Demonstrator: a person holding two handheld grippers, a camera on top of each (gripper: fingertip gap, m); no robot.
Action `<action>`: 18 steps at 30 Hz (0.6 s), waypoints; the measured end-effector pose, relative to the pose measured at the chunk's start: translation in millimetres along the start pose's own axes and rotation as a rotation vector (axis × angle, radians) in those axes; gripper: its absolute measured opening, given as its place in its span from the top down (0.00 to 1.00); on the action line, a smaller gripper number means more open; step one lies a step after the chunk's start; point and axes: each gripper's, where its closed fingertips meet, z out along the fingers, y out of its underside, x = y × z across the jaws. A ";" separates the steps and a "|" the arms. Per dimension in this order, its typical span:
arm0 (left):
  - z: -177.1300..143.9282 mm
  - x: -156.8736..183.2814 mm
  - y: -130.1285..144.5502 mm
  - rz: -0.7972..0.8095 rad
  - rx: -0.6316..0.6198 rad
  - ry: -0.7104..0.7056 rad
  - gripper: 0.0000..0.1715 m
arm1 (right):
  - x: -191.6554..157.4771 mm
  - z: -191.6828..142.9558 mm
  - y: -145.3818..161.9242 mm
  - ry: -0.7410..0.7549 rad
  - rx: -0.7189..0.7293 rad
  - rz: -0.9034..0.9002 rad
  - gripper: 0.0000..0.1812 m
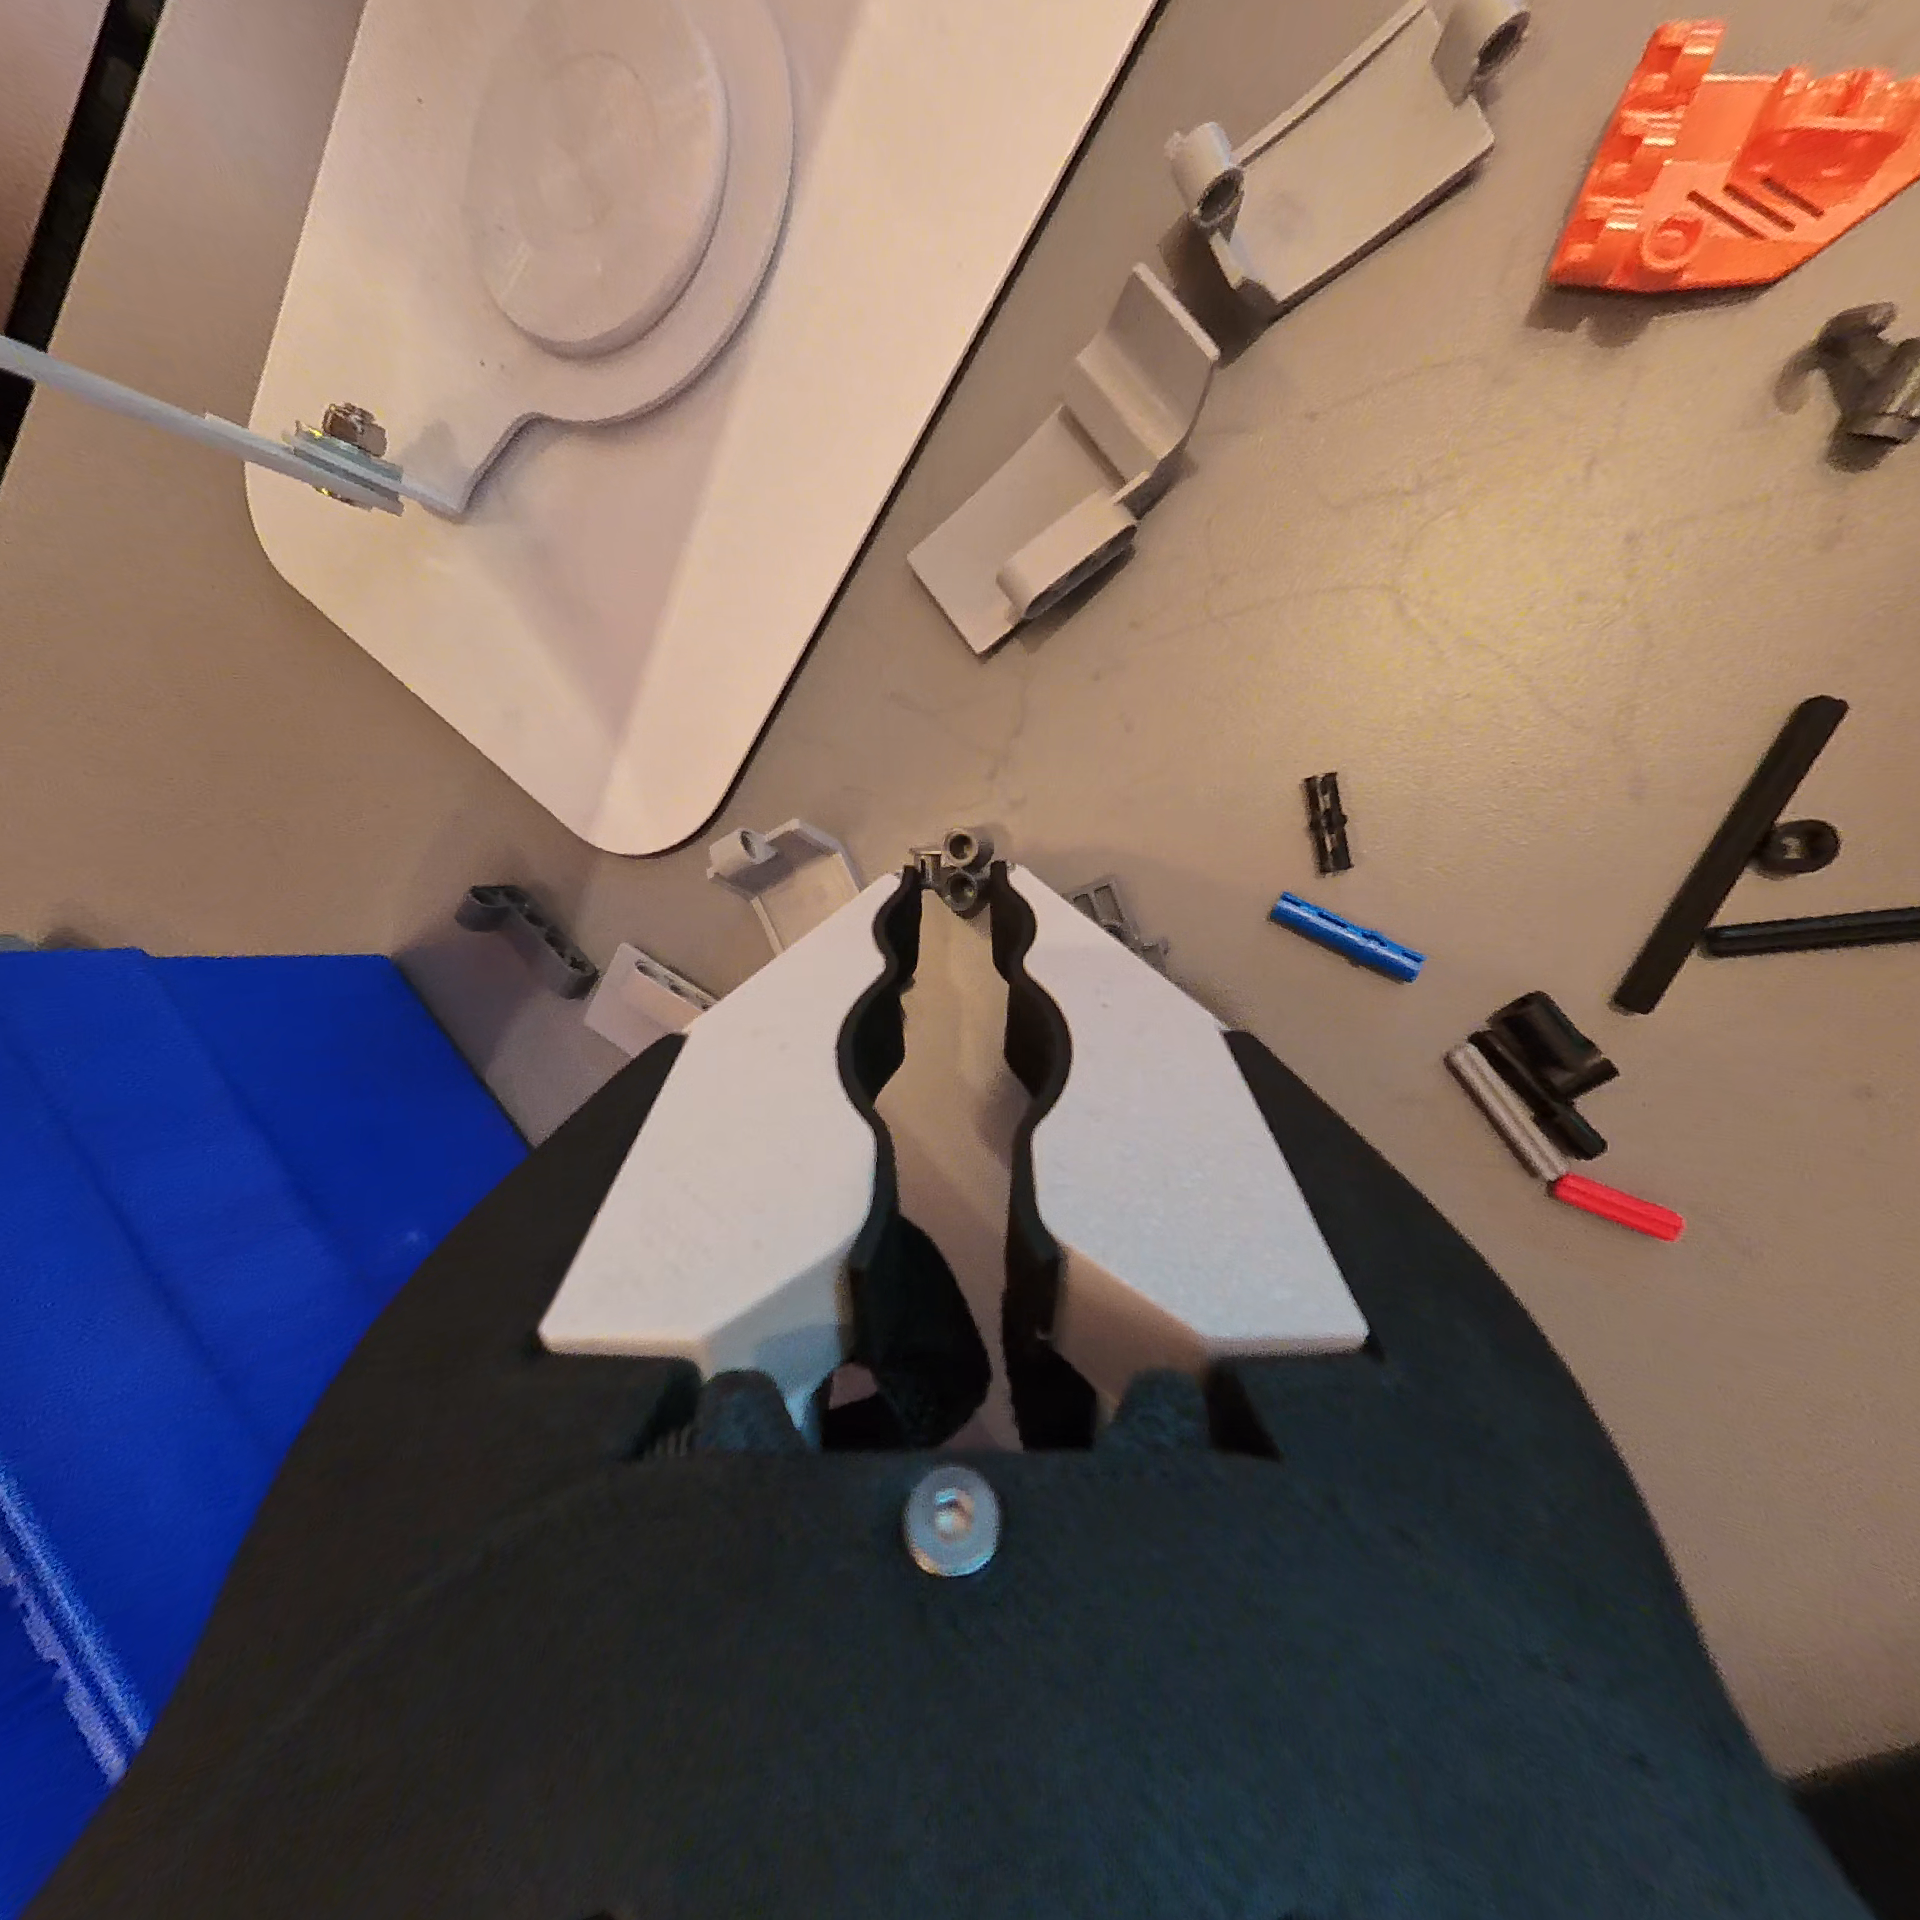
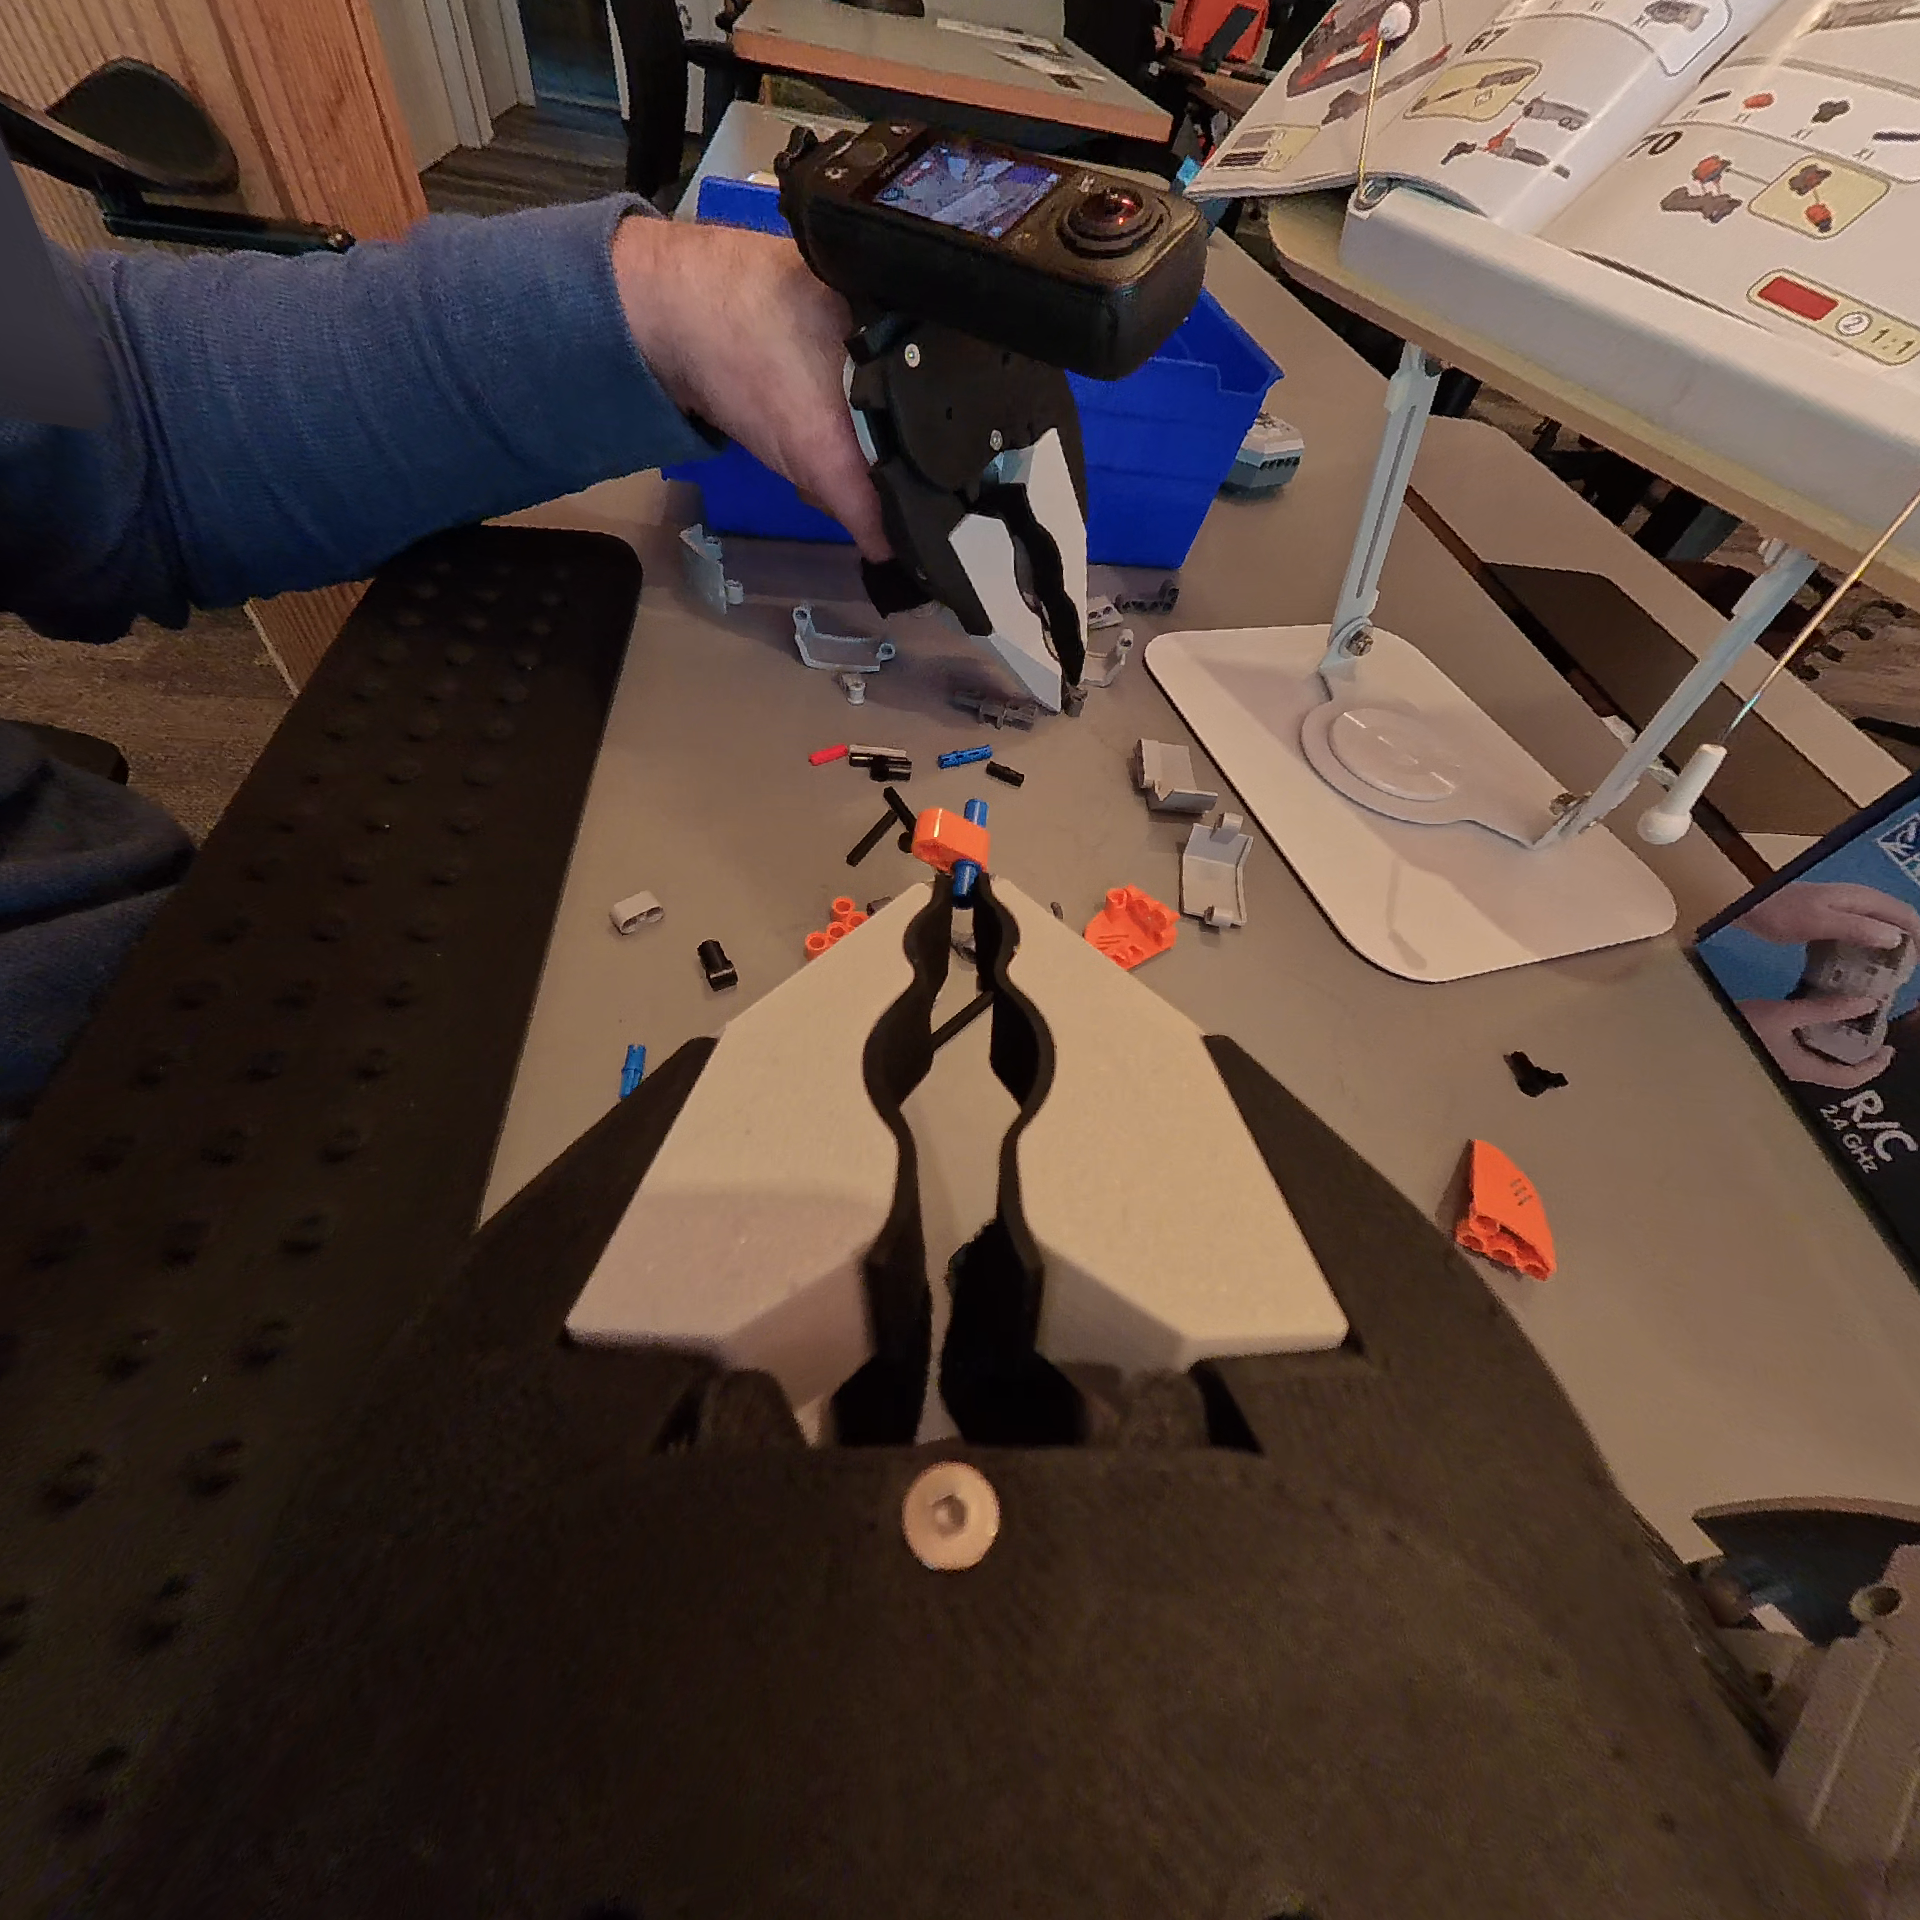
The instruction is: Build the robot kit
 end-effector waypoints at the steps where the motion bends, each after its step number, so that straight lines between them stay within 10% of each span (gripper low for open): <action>1: -0.1 -0.1 0.3 0.000 0.002 0.001 0.94 | 0.1 0.1 0.5 0.000 -0.001 0.000 0.99; 18: -7.4 34.3 -16.3 0.060 0.074 0.058 0.97 | 1.6 -0.9 2.5 0.003 -0.011 -0.003 0.99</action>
